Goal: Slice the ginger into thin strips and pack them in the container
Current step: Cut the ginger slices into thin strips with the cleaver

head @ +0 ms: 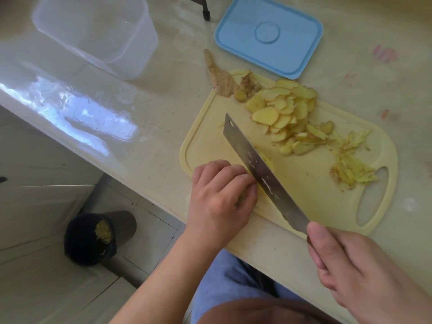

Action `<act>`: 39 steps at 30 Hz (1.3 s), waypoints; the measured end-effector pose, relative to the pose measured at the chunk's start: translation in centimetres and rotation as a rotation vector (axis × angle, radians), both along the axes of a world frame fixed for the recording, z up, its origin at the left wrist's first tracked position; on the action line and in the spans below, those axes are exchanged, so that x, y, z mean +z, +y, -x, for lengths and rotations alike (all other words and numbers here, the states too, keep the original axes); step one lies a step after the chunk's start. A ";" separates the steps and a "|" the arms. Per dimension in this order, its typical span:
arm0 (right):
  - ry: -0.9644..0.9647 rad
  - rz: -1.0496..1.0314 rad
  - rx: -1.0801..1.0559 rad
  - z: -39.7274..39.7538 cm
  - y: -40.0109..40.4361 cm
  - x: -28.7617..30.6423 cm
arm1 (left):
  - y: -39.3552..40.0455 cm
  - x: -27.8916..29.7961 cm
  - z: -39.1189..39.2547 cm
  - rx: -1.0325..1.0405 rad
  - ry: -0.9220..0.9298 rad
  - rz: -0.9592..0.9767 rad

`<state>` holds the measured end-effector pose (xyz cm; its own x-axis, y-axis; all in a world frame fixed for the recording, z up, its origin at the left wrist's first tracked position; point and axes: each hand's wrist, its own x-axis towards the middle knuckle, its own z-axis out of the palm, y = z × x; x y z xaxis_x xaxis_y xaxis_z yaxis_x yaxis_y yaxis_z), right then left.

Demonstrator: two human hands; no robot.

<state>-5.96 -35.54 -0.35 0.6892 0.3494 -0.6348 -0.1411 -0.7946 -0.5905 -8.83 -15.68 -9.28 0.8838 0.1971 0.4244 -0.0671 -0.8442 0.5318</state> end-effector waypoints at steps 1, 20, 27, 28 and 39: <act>-0.007 -0.003 0.005 0.0 0.0 0.0 | 0.0 0.0 0.0 -0.002 -0.002 0.003; -0.013 -0.099 -0.036 -1.1 1.1 0.1 | 1.4 1.0 0.6 0.055 0.022 0.209; 0.002 -0.037 0.009 -0.2 0.9 0.6 | 1.8 0.5 1.7 -0.069 0.113 0.145; 0.004 -0.031 0.014 -0.2 0.9 0.6 | 1.8 0.5 1.7 -0.064 0.115 0.130; -0.067 -0.034 0.027 0.4 1.7 -0.1 | 0.9 -0.1 1.9 0.024 0.022 0.016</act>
<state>-6.33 -33.89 -0.48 0.7198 0.3894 -0.5747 -0.0788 -0.7767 -0.6249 -10.68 -14.81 -9.43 0.8877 0.2250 0.4017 -0.0352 -0.8367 0.5465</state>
